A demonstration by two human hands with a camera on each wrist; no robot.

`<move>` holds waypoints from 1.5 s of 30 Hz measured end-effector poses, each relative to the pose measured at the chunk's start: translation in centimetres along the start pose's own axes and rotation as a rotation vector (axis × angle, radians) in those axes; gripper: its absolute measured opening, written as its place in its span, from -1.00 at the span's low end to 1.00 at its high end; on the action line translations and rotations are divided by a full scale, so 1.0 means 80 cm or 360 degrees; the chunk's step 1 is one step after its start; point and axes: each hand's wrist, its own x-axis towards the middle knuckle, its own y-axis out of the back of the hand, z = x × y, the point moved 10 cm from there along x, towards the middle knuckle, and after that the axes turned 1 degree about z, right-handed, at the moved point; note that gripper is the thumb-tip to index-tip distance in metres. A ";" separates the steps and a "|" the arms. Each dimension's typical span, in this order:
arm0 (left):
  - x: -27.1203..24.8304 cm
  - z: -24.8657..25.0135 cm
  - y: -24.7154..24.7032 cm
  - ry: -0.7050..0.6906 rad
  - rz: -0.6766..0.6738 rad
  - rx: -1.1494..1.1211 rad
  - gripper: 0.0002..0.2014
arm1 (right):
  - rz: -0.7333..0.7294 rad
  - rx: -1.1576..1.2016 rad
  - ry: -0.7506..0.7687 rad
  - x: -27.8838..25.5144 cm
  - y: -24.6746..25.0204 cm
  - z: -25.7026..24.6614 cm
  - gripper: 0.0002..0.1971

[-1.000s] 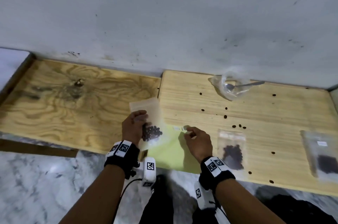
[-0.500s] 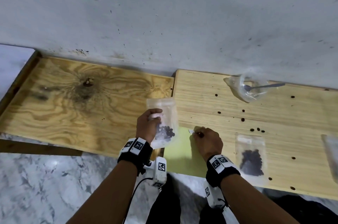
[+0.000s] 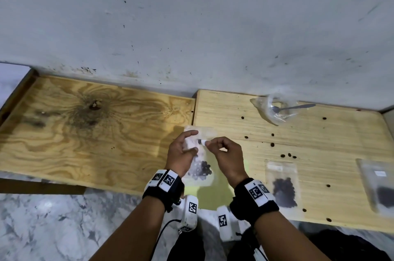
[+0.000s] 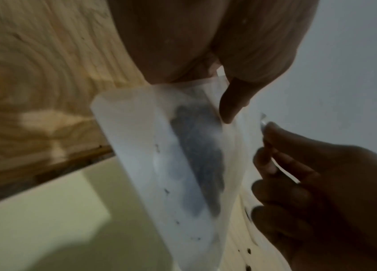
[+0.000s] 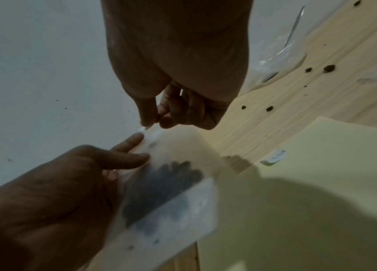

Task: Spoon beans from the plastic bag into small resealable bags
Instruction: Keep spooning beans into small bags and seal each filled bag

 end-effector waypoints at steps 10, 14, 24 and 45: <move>-0.017 0.015 -0.032 -0.0033 -0.0146 -0.0115 -0.50 | 0.0233 -0.0231 -0.0022 -0.010 0.018 -0.004 -0.87; -0.014 0.000 -0.024 0.0058 -0.0025 -0.0189 -0.77 | 0.0357 -0.0314 -0.0028 -0.013 0.033 0.000 -0.63; -0.005 0.005 -0.029 -0.0050 -0.0103 -0.0063 -0.81 | 0.0335 0.0048 -0.0083 -0.003 0.045 0.018 -0.59; -0.028 0.014 -0.107 -0.0138 -0.0182 0.0205 -0.73 | 0.0259 -0.0069 0.0167 -0.012 0.122 0.012 -0.63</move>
